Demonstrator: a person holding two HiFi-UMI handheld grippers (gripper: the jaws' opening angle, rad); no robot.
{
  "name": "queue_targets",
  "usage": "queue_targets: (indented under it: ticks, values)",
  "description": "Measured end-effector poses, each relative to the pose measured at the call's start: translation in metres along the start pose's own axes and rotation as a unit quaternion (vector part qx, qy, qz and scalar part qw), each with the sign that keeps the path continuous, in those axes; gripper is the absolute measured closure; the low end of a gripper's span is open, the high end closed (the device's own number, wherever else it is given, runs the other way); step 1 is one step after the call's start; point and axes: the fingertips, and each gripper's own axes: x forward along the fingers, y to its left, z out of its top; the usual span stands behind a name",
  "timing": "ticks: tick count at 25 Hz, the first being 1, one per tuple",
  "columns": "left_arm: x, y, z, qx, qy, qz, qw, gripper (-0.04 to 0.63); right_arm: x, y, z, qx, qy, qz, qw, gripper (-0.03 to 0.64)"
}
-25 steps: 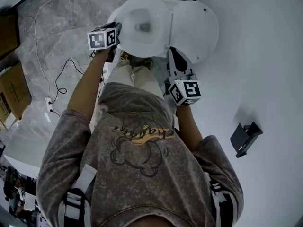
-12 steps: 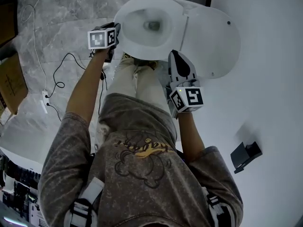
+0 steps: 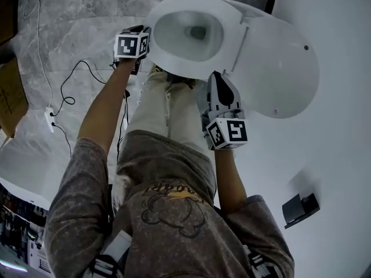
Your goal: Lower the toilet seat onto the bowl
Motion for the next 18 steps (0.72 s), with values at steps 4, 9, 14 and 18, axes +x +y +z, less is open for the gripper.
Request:
queue_targets:
  ticks: [4,9,14,18]
  values:
    - [0.022,0.011,-0.01,-0.007,-0.002,0.008,0.9999,0.495,0.011,-0.007,-0.019,0.008,0.009,-0.01,1.0,0.589]
    - [0.038,0.02,-0.015,-0.016,-0.009,0.017,0.9997,0.499,0.021,-0.006,-0.042,0.01,0.021,-0.005,1.0,0.589]
    - [0.051,0.025,-0.02,-0.017,-0.004,0.026,0.9995,0.499,0.028,-0.003,-0.054,0.02,0.024,-0.002,1.0,0.589]
    - [0.05,0.025,-0.019,-0.023,-0.009,0.025,0.9994,0.499,0.024,-0.005,-0.053,0.019,0.02,-0.001,1.0,0.589]
